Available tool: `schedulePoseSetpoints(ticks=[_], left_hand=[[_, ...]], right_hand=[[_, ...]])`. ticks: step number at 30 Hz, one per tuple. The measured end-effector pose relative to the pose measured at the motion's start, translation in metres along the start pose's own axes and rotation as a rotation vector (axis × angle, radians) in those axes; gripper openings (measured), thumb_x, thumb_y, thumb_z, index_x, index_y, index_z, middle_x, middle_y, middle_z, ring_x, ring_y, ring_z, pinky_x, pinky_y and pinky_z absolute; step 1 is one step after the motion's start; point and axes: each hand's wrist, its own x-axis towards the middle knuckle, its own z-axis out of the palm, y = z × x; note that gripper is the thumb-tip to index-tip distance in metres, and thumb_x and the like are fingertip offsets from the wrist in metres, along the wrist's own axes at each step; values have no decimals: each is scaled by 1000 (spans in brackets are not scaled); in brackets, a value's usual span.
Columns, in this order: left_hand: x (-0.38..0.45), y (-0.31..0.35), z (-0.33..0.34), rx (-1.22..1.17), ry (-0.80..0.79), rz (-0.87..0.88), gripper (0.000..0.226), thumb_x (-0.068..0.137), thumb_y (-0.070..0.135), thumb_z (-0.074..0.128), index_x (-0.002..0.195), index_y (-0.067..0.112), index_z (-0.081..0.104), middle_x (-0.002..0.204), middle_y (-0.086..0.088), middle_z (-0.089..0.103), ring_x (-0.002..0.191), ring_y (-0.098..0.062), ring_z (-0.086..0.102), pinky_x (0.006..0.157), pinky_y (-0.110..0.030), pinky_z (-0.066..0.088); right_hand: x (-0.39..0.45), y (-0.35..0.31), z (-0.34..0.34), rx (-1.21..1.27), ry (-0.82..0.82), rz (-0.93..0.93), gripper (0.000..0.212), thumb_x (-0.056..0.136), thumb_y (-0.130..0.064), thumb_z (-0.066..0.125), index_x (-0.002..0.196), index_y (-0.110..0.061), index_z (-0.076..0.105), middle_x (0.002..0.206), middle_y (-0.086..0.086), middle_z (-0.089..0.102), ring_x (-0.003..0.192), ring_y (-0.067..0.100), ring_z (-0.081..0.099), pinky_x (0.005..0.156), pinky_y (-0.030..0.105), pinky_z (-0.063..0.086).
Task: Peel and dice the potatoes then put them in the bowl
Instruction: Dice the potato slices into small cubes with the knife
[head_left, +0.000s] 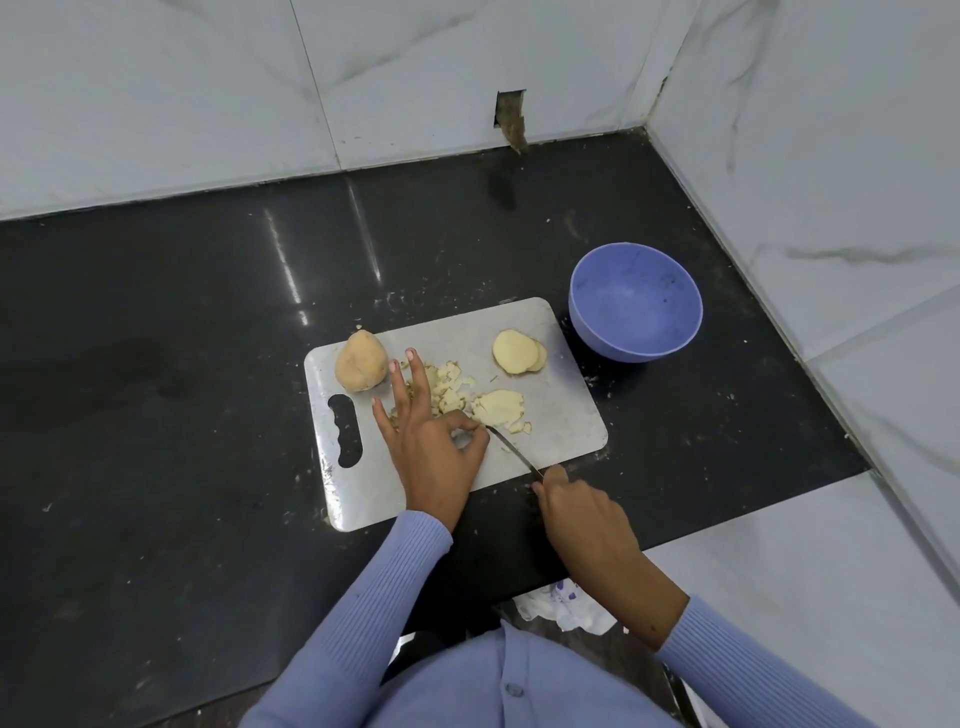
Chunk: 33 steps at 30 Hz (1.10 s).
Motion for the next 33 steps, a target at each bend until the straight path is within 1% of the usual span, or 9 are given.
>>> schedulePoseSetpoints(ticks=[5,9,12,14,22,25,29,31,33], left_hand=[[-1,-3,-2,-8,-22,73,7,77,20,77,71,22,73,156,-8,19,146,-25,5,116,-35,-10],[-2,-9,-9,-83,-49,157,5,79,13,75,83,16,75,144,-11,44,138,-30,32,112,-51,23],[-2,-9,-18,-100,-31,156,12,79,8,74,90,14,75,129,-9,60,123,-30,48,104,-48,36],[-1,-10,-24,-93,-10,171,15,78,6,73,91,13,75,120,-7,64,114,-29,53,98,-45,40],[-2,-13,-37,-79,28,158,19,75,2,76,90,15,75,112,-3,67,105,-24,55,91,-35,39],[-2,-15,-40,-70,24,123,16,76,5,76,91,13,76,112,-3,67,107,-23,55,92,-39,41],[0,-15,-41,-63,12,105,15,78,7,74,92,14,76,112,-2,67,107,-22,55,93,-38,40],[3,-14,-41,-65,10,90,15,78,6,74,91,14,76,112,-2,67,107,-22,55,93,-35,38],[6,-13,-41,-68,4,79,16,78,6,74,91,15,75,113,-2,66,107,-21,54,93,-34,37]], right_hand=[[-3,15,-16,114,-43,14,35,102,-41,30,100,-11,49,90,9,60,87,29,60,73,35,45],[2,23,-32,267,108,-2,35,93,-46,52,74,-18,41,69,0,52,65,18,53,58,31,41],[19,16,-31,391,181,-2,38,78,-41,74,78,-14,48,71,-3,59,65,13,55,61,30,46],[31,4,-26,467,207,7,38,72,-32,81,81,-12,51,73,-3,60,65,12,58,62,32,50],[64,-24,-21,648,364,-86,20,78,-12,76,83,-6,57,81,-1,70,75,12,65,71,30,53],[57,-13,-22,680,467,-40,15,84,-10,68,86,-13,54,87,-1,66,80,13,62,69,23,48],[57,-16,-9,521,380,-39,46,79,-19,74,114,-6,48,99,-6,43,91,8,40,69,16,30],[62,-29,-7,510,344,-38,52,81,-21,73,123,-9,44,104,-3,44,100,11,41,76,18,32],[70,-39,-9,520,329,-51,48,83,-19,71,122,-11,44,110,1,49,105,16,44,76,21,36]])
